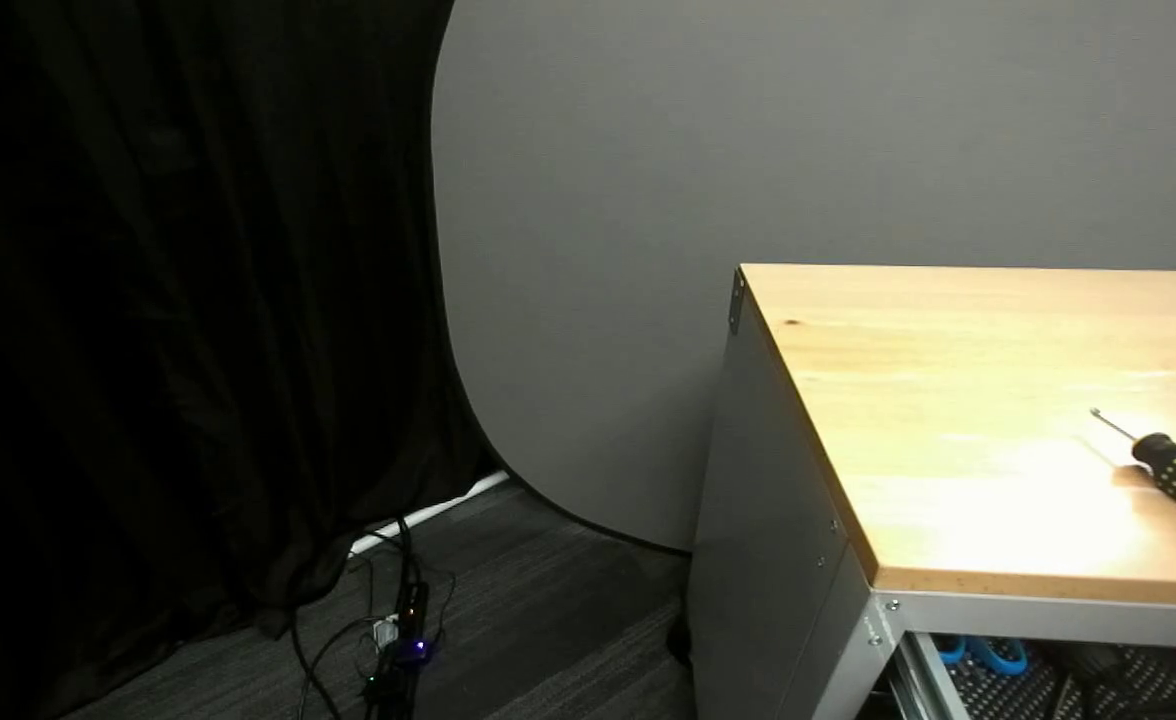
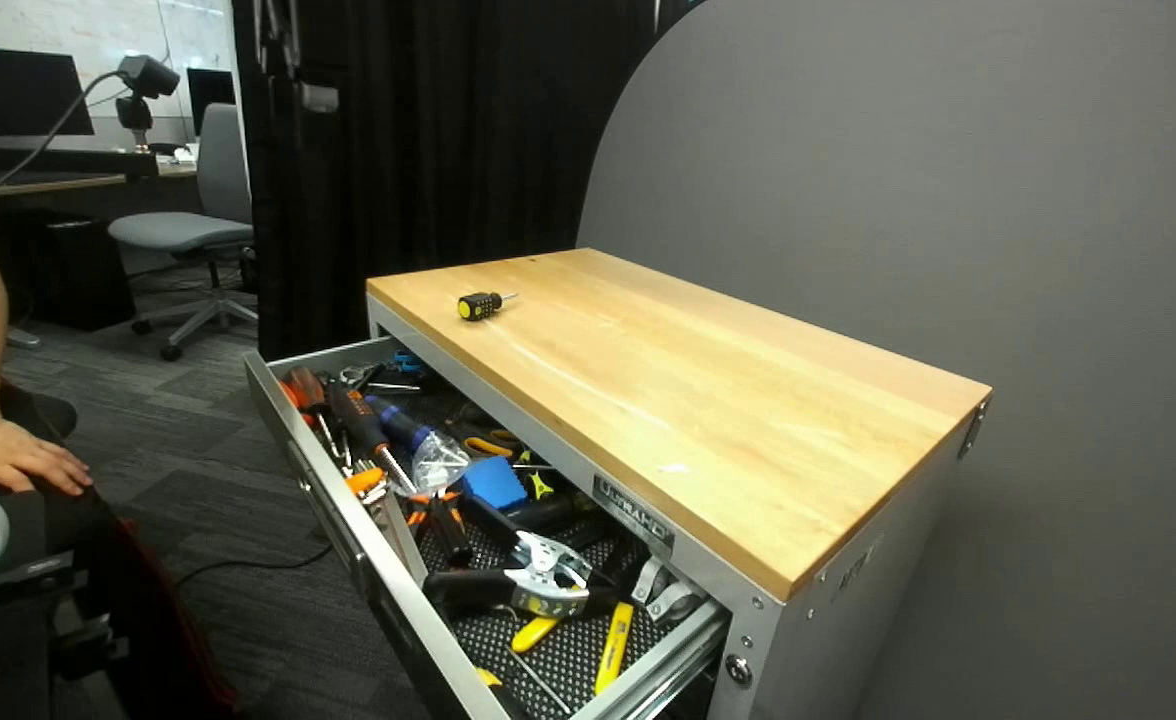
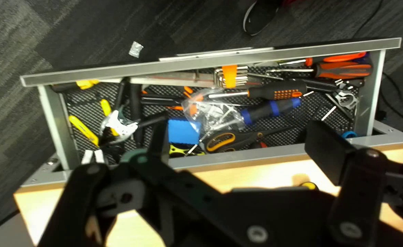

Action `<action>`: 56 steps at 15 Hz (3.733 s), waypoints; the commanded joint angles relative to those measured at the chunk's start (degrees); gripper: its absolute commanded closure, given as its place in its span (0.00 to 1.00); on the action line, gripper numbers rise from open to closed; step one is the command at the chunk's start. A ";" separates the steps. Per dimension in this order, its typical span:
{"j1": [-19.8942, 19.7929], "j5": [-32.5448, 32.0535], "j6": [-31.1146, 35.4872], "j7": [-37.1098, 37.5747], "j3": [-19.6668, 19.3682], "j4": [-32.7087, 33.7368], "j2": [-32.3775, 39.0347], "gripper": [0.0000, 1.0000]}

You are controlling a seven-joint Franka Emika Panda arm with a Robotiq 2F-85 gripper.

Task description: Put the screwdriver in the drawer and close it

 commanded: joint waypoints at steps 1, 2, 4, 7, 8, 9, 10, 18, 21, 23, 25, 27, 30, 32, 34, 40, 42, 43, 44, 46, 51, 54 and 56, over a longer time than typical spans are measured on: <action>2.73 2.44 6.82 -1.02 1.42 5.05 9.66 0.00; 3.31 2.32 8.76 -1.09 1.87 5.71 11.65 0.00; 4.36 1.66 12.14 -1.35 2.57 7.29 15.70 0.00; 5.61 0.13 16.68 -1.58 3.53 9.45 21.34 0.00; 5.99 -0.61 17.87 -1.66 3.81 9.98 22.71 0.00; 6.37 -2.19 19.17 -1.21 4.10 10.51 24.01 0.00; 6.75 -3.12 19.71 -1.34 4.22 11.27 25.35 0.00; 8.75 -3.47 25.74 -2.15 4.46 16.69 35.06 0.00; 9.33 -3.75 27.84 -2.04 4.39 18.55 37.91 0.00; 9.71 -4.10 29.42 -1.47 4.15 19.37 39.59 0.00; 9.83 -3.81 30.92 -1.49 4.09 19.91 41.07 0.00; 9.86 -3.64 32.34 -1.58 4.03 20.28 42.41 0.00; 10.39 -4.89 36.43 -1.21 3.59 19.73 43.46 0.00; 10.30 -4.55 38.49 -1.71 3.75 20.07 44.65 0.00; 10.30 -4.20 39.87 -1.72 3.79 20.33 45.56 0.00; 11.81 -7.19 45.45 -0.59 2.31 19.52 46.66 0.42; 12.46 -8.33 46.37 0.01 1.54 19.52 46.81 0.58; 12.65 -8.80 46.17 0.28 1.14 19.58 46.68 0.66; 12.97 -9.42 46.26 0.74 0.56 19.47 46.50 0.73; 13.04 -9.65 44.30 1.06 0.32 18.70 45.08 0.88; 13.03 -9.77 37.76 1.81 -0.07 14.34 39.60 0.88; 12.68 -10.04 32.72 4.54 -0.44 10.33 35.63 0.88; 12.08 -9.26 30.73 5.67 -0.06 7.47 32.72 0.88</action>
